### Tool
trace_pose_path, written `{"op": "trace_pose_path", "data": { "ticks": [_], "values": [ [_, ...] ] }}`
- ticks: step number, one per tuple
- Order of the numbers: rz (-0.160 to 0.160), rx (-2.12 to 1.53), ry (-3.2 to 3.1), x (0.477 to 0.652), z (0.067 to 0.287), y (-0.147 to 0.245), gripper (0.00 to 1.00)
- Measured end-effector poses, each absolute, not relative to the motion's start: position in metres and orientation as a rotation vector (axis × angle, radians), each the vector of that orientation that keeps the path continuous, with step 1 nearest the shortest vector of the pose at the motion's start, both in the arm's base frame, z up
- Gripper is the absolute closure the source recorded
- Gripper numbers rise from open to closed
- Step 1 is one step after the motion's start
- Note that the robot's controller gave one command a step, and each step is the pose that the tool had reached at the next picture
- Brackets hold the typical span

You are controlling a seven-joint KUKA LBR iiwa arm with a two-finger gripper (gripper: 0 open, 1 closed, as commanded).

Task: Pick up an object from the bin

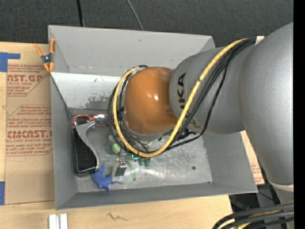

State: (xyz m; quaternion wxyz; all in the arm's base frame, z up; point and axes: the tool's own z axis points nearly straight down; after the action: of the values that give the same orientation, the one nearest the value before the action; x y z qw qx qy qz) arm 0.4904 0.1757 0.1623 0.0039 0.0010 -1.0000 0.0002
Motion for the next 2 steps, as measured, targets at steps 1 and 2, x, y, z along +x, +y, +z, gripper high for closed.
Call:
{"op": "trace_pose_path", "data": {
  "ticks": [1, 2],
  "values": [
    [-0.002, 0.001, -3.141, 0.493, 0.166, 0.175, 0.0],
    [-0.002, 0.146, -3.139, 0.504, 0.157, 0.14, 0.0]
  ]
}}
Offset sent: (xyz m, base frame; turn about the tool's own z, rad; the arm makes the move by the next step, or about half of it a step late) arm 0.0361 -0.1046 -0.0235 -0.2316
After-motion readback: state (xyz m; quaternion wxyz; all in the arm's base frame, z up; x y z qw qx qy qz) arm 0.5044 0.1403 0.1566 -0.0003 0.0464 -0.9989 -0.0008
